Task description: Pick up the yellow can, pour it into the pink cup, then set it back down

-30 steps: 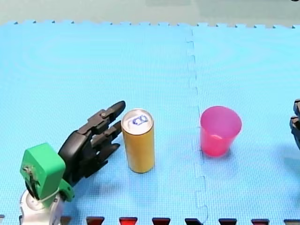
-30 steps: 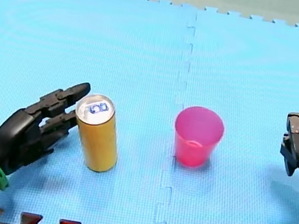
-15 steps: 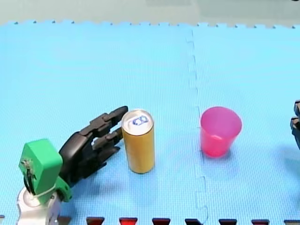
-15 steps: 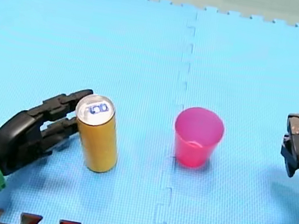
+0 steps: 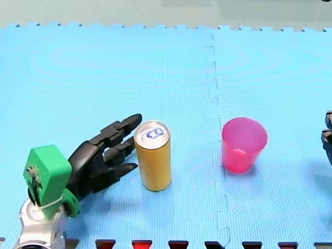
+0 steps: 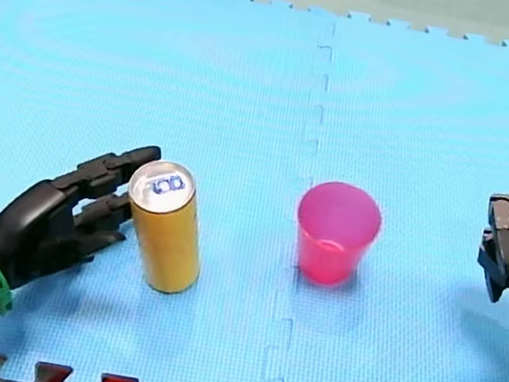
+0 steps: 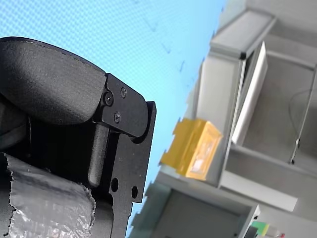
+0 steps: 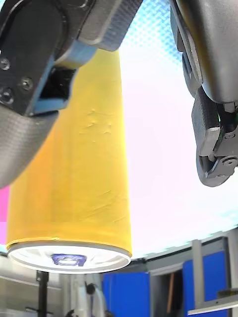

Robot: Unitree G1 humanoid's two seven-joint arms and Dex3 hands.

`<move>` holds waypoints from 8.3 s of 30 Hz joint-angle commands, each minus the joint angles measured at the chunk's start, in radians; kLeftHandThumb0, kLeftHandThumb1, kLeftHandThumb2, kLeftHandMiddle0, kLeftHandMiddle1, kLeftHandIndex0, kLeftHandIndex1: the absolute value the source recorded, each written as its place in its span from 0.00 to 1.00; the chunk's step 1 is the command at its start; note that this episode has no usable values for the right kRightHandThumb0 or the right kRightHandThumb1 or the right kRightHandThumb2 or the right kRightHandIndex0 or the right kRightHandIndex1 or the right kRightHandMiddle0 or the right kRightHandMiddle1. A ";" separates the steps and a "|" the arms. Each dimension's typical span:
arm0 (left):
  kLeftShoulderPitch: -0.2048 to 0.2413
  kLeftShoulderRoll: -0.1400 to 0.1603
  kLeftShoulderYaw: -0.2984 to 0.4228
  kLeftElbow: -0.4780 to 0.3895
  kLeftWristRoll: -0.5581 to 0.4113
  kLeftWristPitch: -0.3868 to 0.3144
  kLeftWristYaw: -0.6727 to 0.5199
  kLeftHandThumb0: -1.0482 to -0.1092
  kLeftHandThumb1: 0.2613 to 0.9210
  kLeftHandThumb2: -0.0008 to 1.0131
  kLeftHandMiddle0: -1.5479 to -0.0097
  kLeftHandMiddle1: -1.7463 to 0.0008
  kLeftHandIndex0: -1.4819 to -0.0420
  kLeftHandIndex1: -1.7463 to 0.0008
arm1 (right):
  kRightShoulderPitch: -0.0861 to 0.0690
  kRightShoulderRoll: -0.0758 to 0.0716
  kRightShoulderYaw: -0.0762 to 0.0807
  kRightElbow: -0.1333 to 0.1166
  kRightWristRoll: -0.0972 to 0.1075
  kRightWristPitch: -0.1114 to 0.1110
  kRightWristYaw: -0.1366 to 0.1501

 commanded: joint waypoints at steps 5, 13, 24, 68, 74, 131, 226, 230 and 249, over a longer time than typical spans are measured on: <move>-0.006 -0.004 0.006 0.004 0.001 0.015 0.013 0.09 0.59 0.00 0.92 1.00 0.89 1.00 | -0.002 -0.003 0.001 0.000 0.002 0.002 -0.005; -0.007 -0.005 0.012 0.002 -0.002 0.015 0.007 0.14 0.58 0.00 0.92 1.00 0.90 1.00 | -0.004 -0.003 0.001 0.002 0.003 0.002 -0.003; -0.010 0.000 -0.002 -0.011 0.012 0.036 -0.011 0.12 0.60 0.01 0.94 1.00 0.91 1.00 | -0.003 0.002 0.003 -0.002 0.000 0.000 -0.010; -0.041 -0.018 -0.056 0.019 0.073 0.025 -0.031 0.02 0.64 0.00 0.94 1.00 0.92 1.00 | -0.001 0.012 -0.006 0.004 0.019 -0.002 0.010; -0.031 -0.053 -0.069 0.006 0.092 -0.002 0.042 0.05 0.64 0.00 0.94 1.00 0.92 1.00 | -0.001 0.015 -0.006 0.001 0.019 -0.003 0.009; -0.057 -0.135 -0.038 -0.072 0.137 -0.074 0.600 0.72 0.82 0.00 0.13 0.98 0.18 1.00 | 0.005 0.021 0.055 -0.040 -0.055 0.064 -0.115; -0.404 -0.100 -0.789 -0.096 1.081 0.434 1.588 0.73 0.90 0.00 0.52 0.01 0.12 0.93 | 0.008 0.074 0.074 -0.053 -0.069 0.082 -0.167; -0.438 -0.100 -0.815 -0.059 1.110 0.482 1.609 0.72 0.90 0.00 0.53 0.01 0.42 0.46 | 0.010 0.075 0.074 -0.054 -0.067 0.077 -0.167; -0.460 -0.099 -0.851 -0.002 1.110 0.506 1.675 0.70 0.90 0.00 0.52 0.03 0.48 0.37 | 0.009 0.075 0.065 -0.049 -0.050 0.058 -0.145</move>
